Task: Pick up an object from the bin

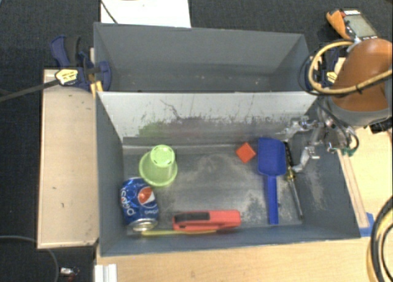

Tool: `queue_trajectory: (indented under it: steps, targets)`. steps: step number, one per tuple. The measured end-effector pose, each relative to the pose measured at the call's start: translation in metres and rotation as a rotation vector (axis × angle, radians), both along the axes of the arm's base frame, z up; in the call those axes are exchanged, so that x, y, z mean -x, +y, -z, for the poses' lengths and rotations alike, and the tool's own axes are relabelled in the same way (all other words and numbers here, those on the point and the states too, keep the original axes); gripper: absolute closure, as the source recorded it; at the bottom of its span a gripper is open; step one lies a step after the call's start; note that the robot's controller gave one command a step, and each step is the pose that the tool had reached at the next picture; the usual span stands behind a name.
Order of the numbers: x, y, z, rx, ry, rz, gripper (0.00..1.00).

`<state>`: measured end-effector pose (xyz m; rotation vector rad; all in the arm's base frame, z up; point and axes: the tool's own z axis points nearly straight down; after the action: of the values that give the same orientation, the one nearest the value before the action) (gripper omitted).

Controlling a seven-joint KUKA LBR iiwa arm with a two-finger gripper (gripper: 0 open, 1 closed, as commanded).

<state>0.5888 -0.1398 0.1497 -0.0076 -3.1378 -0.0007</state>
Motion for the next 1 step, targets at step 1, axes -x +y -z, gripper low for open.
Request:
queue_trajectory:
  steps: [1]
  targets:
    - [-0.0017,0.0007,-0.005,0.001,-0.008,-0.004,0.0]
